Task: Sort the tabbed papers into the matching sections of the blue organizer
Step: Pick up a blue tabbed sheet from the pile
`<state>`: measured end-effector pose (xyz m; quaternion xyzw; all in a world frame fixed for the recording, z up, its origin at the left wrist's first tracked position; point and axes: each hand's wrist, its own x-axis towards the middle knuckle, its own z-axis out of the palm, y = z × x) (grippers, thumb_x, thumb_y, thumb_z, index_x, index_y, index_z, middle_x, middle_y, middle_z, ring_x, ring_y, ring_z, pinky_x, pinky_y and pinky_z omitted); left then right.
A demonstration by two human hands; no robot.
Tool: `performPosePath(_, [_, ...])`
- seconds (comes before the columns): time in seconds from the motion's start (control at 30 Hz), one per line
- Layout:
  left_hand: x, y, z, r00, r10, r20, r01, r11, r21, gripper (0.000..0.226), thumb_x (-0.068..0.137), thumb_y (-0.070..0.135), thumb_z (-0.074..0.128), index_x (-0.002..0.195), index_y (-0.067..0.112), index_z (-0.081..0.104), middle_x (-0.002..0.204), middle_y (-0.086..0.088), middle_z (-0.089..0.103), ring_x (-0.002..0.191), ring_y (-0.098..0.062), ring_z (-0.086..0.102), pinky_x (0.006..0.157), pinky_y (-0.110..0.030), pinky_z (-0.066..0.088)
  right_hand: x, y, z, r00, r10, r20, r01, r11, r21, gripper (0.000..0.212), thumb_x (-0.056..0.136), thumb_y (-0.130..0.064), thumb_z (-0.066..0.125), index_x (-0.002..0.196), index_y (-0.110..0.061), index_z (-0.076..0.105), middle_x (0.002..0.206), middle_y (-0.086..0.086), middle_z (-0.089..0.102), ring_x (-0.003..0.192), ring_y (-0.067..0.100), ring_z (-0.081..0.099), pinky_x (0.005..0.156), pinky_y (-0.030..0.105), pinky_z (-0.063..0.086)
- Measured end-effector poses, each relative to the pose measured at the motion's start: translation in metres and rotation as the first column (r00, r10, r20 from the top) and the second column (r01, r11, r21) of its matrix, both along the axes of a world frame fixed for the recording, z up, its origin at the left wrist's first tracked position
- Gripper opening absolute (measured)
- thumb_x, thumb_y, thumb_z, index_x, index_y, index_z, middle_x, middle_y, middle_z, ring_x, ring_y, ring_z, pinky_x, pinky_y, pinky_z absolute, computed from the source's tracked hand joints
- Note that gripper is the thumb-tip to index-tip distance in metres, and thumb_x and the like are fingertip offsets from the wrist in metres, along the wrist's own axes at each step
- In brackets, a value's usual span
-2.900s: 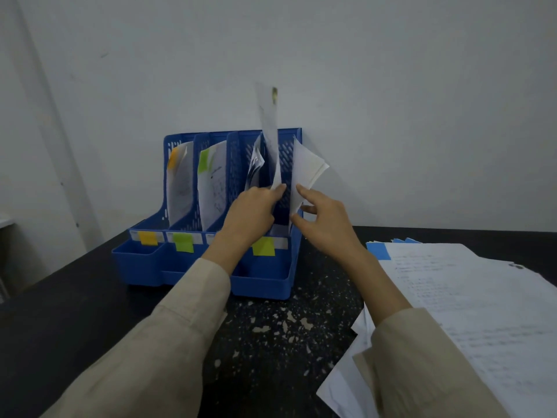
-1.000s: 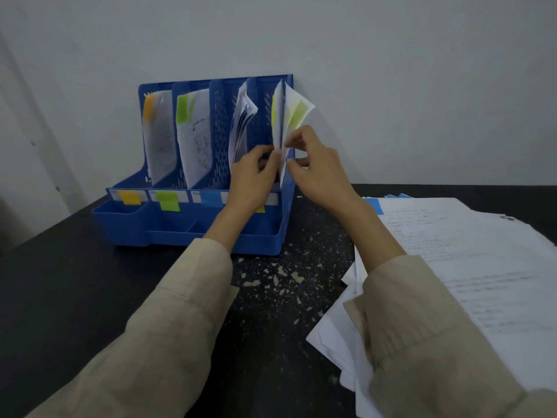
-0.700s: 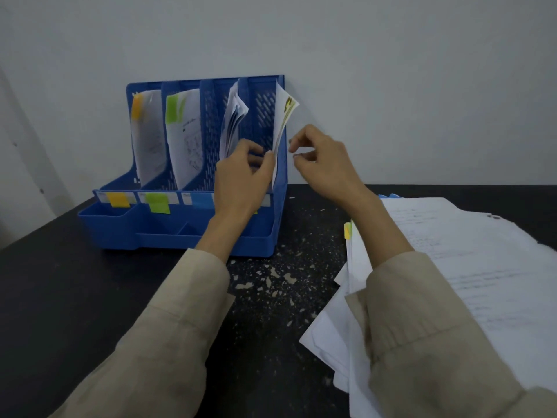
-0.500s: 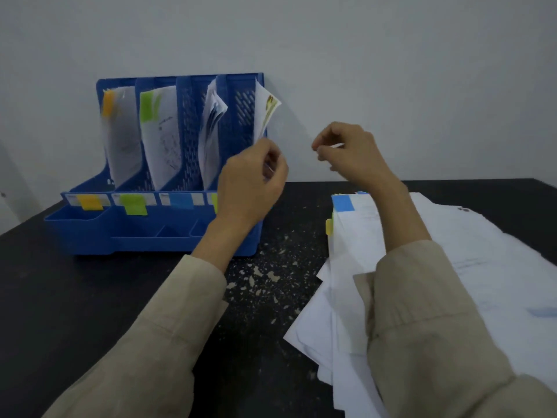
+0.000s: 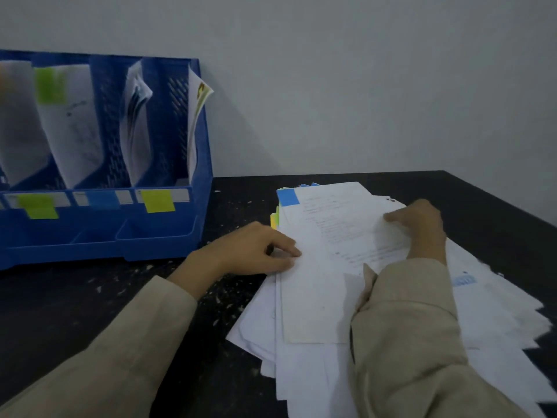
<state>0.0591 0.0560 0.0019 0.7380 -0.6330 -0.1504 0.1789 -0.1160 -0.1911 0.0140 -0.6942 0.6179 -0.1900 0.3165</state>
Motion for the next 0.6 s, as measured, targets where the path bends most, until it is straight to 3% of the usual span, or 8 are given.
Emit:
performPosePath(0.23, [-0.0042,0.0009,-0.0040,1.000,0.010,0.003,-0.010,1.000,-0.002,0.031,0.087,0.040,0.061,0.118,0.038,0.063,0.135,0.015,0.052,0.114,-0.001,0.053,0.103,-0.026,0.038,-0.0022,-0.0004,-0.0044,1.000,0.026,0.004,-0.025,1.000,-0.013,0.076,0.068,-0.039,0.082,0.129,-0.007,0.047,0.130,0.013,0.052,0.123,0.037,0.046,0.105,0.055,0.031])
performPosePath(0.37, [-0.0036,0.0018,-0.0034,1.000,0.002,-0.004,-0.002,1.000,0.022,0.033,0.088,0.040,0.060,0.121,0.039,0.061,0.137,0.016,0.050,0.121,0.001,0.046,0.104,-0.022,0.034,-0.0033,-0.0049,-0.0044,0.989,-0.025,0.143,0.040,0.994,-0.106,0.043,0.067,-0.028,0.085,0.100,-0.009,0.065,0.109,0.012,0.062,0.107,0.032,0.057,0.099,0.045,0.040])
performPosePath(0.43, [-0.0029,0.0021,-0.0038,1.000,0.005,-0.014,-0.005,1.000,0.017,0.033,0.088,0.039,0.061,0.121,0.039,0.061,0.137,0.016,0.049,0.121,0.001,0.046,0.104,-0.020,0.032,-0.0055,-0.0052,-0.0041,0.979,0.038,0.199,-0.003,0.985,-0.173,0.023,0.072,-0.022,0.082,0.075,-0.011,0.061,0.089,0.011,0.060,0.088,0.027,0.058,0.083,0.034,0.045])
performPosePath(0.47, [-0.0027,0.0021,-0.0041,1.000,0.003,-0.016,-0.003,1.000,0.018,0.033,0.088,0.038,0.061,0.121,0.039,0.061,0.137,0.017,0.049,0.121,0.002,0.045,0.104,-0.019,0.032,-0.0070,-0.0051,-0.0028,0.975,0.060,0.214,-0.016,0.979,-0.203,0.023,0.075,-0.019,0.079,0.068,-0.010,0.059,0.083,0.011,0.059,0.082,0.026,0.057,0.075,0.031,0.044])
performPosePath(0.53, [-0.0025,0.0021,-0.0042,1.000,-0.005,-0.014,0.006,1.000,0.029,0.034,0.088,0.038,0.061,0.122,0.039,0.059,0.138,0.017,0.049,0.122,0.002,0.045,0.104,-0.017,0.030,-0.0094,-0.0028,0.0000,0.968,0.082,0.236,-0.022,0.969,-0.247,0.015,0.081,-0.017,0.073,0.077,-0.005,0.065,0.088,0.015,0.063,0.087,0.029,0.060,0.073,0.030,0.043])
performPosePath(0.6, [-0.0020,0.0023,-0.0041,1.000,-0.010,-0.019,0.010,0.999,0.036,0.034,0.088,0.039,0.060,0.123,0.040,0.059,0.138,0.018,0.048,0.123,0.003,0.044,0.104,-0.016,0.028,-0.0107,0.0006,0.0040,0.960,0.080,0.269,-0.002,0.961,-0.277,0.025,0.086,-0.017,0.066,0.104,-0.001,0.068,0.111,0.017,0.065,0.105,0.032,0.059,0.086,0.034,0.045])
